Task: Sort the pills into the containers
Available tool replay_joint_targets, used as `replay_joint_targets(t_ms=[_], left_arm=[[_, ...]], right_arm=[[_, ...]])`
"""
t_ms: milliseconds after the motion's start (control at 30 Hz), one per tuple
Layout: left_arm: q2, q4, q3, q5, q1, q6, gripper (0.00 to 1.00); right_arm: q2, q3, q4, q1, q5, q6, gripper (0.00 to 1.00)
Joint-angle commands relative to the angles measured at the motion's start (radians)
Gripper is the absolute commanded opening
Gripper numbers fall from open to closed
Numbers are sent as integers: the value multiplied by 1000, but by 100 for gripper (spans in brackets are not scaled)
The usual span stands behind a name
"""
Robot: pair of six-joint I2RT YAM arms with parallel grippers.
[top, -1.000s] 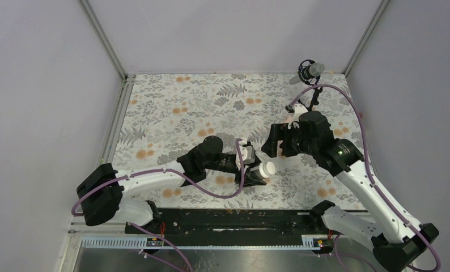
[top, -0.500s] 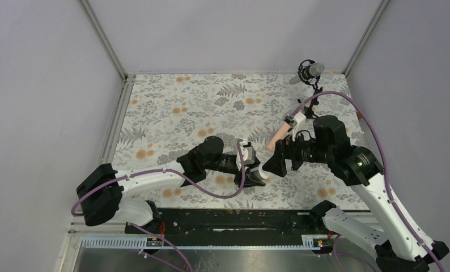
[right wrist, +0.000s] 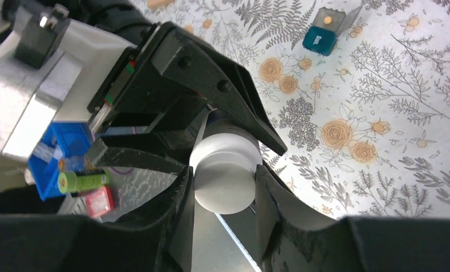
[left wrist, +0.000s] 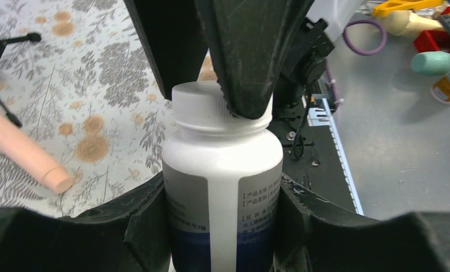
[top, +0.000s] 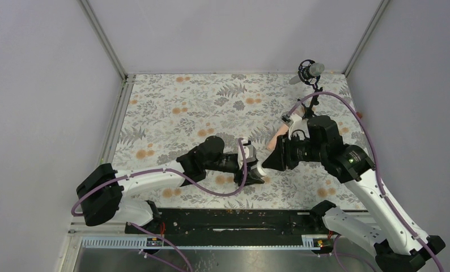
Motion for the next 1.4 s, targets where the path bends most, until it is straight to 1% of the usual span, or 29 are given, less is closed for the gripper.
replay_joint_targets(t_ms=[0,33,67,100,133,167,200,233,267,300,367,500,633,800,867,933,1167,1233,1333,1367], left_arm=[[-47,89,12,-119,-5,20,0],[-50,88,7,-155,-6,23,0],[-52,87,4,-177,-5,26,0],[-56,87,-1,-192,-5,26,0],[-58,87,-4,-202,-5,28,0],[-62,86,-7,-208,-5,27,0],[-62,83,-10,-211,-5,27,0],[-63,81,-13,-211,-6,25,0],[-65,82,-17,-211,-5,24,0],[-66,83,-20,-210,-5,21,0],[-64,87,-23,-208,-5,17,0],[-64,93,-24,-213,-5,15,0],[-70,94,-24,-218,-5,16,0],[-87,108,-33,-199,-5,9,0],[-91,117,-36,-185,-5,7,0],[-94,122,-37,-174,-6,5,0],[-99,150,-44,-110,-4,1,0],[-101,156,-42,-92,-4,-1,0],[-99,158,-41,-68,-2,-2,0],[-99,160,-40,-67,-2,-5,0]], right_arm=[[20,-66,167,1,161,306,28],[18,-80,184,2,271,381,21],[11,-98,208,2,338,450,15],[3,-113,229,2,383,504,14],[-3,-119,240,2,419,545,17],[-7,-119,248,2,433,565,23],[-13,-113,251,2,437,567,36],[-24,-105,259,2,429,555,52],[-36,-97,266,2,412,533,64],[-49,-93,268,2,394,504,73],[-76,-82,259,0,358,449,81],[-111,-72,218,1,315,367,86],[-128,-75,199,1,210,252,86],[-101,-43,89,1,79,74,86],[-80,-20,49,1,48,28,85],[-65,2,16,1,31,-7,80],[-29,23,19,1,9,-9,59],[-26,18,40,0,-8,1,58],[-28,8,80,1,-17,15,61],[-29,6,89,0,-24,18,61]])
